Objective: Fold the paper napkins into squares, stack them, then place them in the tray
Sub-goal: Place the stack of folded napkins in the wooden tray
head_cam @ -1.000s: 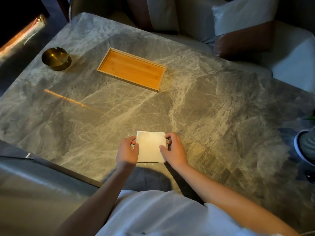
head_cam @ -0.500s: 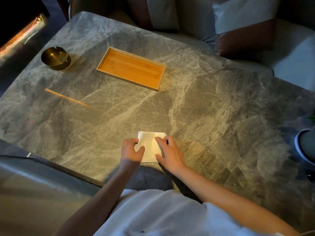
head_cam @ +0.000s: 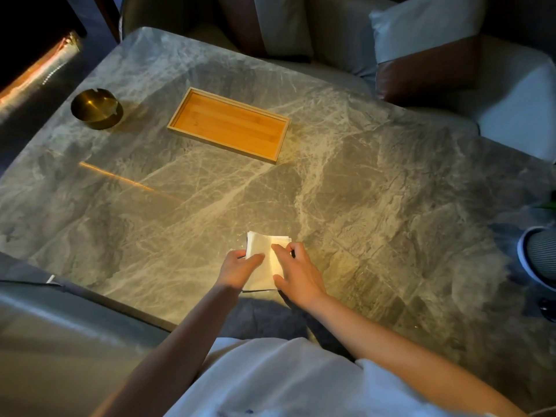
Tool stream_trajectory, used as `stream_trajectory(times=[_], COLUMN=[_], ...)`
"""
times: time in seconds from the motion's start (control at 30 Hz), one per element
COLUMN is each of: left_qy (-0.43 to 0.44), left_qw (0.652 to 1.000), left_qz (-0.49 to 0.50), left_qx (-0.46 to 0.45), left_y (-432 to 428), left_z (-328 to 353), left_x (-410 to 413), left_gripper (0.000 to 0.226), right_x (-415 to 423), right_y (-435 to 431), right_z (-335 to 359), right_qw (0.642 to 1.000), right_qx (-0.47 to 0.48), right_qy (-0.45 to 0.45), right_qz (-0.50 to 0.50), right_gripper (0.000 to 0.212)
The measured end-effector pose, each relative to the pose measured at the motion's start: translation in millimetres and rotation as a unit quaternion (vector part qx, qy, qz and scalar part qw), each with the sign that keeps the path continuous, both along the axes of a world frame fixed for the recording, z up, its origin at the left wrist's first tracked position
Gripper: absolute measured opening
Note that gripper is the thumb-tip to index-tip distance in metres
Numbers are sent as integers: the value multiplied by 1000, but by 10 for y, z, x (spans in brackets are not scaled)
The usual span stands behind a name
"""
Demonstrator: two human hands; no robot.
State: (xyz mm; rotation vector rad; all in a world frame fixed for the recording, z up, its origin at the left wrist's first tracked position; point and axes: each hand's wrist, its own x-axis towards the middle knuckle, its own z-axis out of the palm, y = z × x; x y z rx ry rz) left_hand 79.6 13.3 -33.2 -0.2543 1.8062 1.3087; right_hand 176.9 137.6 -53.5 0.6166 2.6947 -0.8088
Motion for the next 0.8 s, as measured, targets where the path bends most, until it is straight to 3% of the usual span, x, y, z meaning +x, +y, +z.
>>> stream_trajectory(times=[0.1, 0.17, 0.3, 0.4, 0.5, 0.53, 0.67, 0.8], left_qy=[48, 64, 42, 30, 22, 24, 55, 109], left_qw=[999, 997, 997, 995, 993, 993, 991, 990], left_qz=[24, 49, 55, 27, 26, 26, 22, 9], left_qx=[-10, -4, 46, 86, 110, 114, 119, 90], left_y=[17, 39, 144, 258, 391, 442, 681, 959], left_z=[-17, 5, 135, 244, 311, 332, 376, 349], left_x=[4, -15, -205, -460, -772, -879, -1311, -1722], left_gripper=[14, 13, 16, 15, 12, 16, 25, 29], right_x=[20, 14, -176, -419, -631, -700, -1037, -1465], right_y=[4, 28, 151, 310, 485, 550, 819, 1072], right_z=[5, 20, 93, 187, 323, 337, 398, 497], right_qw=[999, 992, 941, 866, 739, 715, 708, 741], right_qx=[-28, -70, -176, -337, -512, -534, -529, -514], right_qy=[14, 45, 110, 56, -32, -33, 9, 19], right_qz=[-25, -96, -267, -365, -437, -450, -468, -432], right_gripper=[59, 51, 42, 31, 15, 12, 14, 28])
